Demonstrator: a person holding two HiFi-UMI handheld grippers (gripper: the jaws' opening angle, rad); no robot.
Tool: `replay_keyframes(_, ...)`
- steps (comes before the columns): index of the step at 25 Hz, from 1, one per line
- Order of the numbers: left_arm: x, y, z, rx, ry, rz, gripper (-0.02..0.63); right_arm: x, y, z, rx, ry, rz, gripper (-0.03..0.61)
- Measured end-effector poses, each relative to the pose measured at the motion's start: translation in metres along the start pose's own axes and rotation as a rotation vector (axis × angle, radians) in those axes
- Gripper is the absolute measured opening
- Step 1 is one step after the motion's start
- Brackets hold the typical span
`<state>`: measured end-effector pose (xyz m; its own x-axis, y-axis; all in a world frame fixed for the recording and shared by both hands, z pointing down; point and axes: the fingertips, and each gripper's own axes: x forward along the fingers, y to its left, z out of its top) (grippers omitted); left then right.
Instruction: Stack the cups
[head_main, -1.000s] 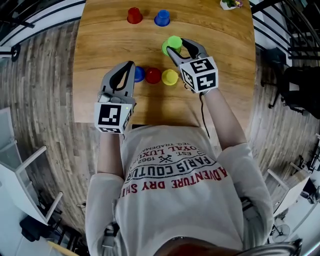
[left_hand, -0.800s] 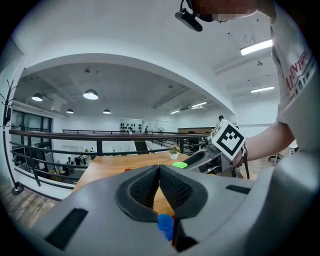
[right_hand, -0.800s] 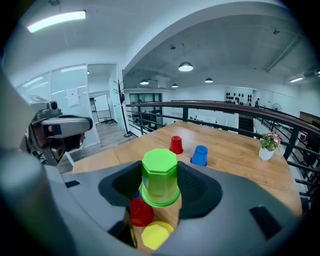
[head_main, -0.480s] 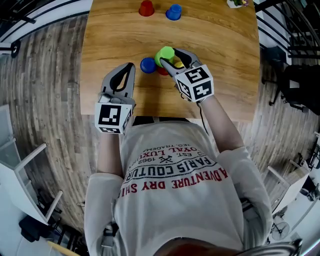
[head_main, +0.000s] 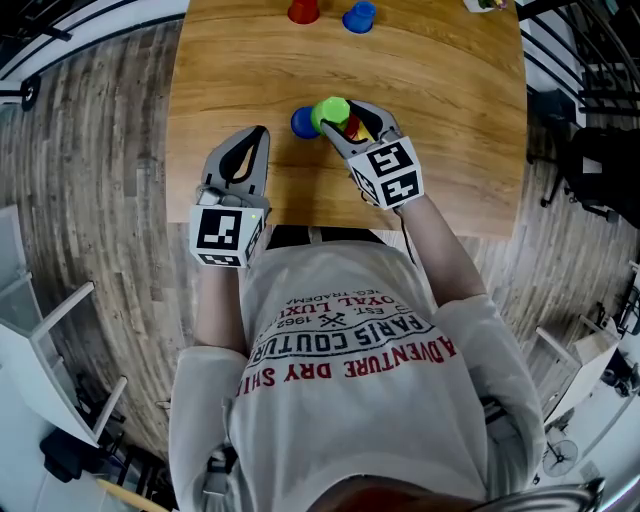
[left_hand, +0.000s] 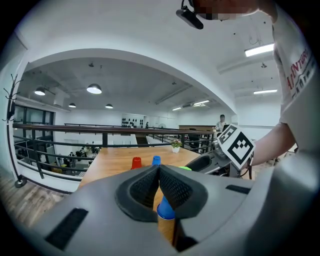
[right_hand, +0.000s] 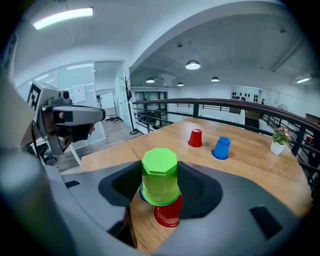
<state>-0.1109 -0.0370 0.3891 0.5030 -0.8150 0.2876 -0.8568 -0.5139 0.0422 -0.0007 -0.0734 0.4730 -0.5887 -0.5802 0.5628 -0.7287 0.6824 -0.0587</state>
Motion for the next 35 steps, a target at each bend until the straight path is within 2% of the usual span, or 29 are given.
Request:
replay_keyframes(3,0.000,0.001,0.000,-0.001,0.000,-0.007,0.017,0.000,0.003,0.000,0.001,0.000,0.007,0.238)
replay_keyframes(9,0.009,0.002,0.003,0.004,-0.010,-0.025,0.017,-0.013,0.002,0.015,0.092,-0.058,0.042,0.272)
replay_keyframes(13,0.022,-0.001,0.016,0.014,-0.033,-0.040,0.017,-0.032,-0.018,0.033,0.133,-0.115,0.019,0.272)
replay_keyframes(18,0.043,-0.008,0.029,0.034,-0.047,-0.057,0.017,-0.052,-0.050,0.053,0.130,-0.167,-0.025,0.272)
replay_keyframes(23,0.067,-0.011,0.036,0.056,-0.044,-0.066,0.017,-0.046,-0.090,0.052,0.113,-0.132,-0.075,0.272)
replay_keyframes(28,0.090,-0.003,0.036,0.069,-0.025,-0.044,0.017,-0.021,-0.125,0.041,0.112,-0.067,-0.062,0.272)
replay_keyframes(35,0.121,0.028,0.031,0.021,-0.012,0.014,0.017,0.035,-0.173,0.039,0.115,-0.016,-0.051,0.272)
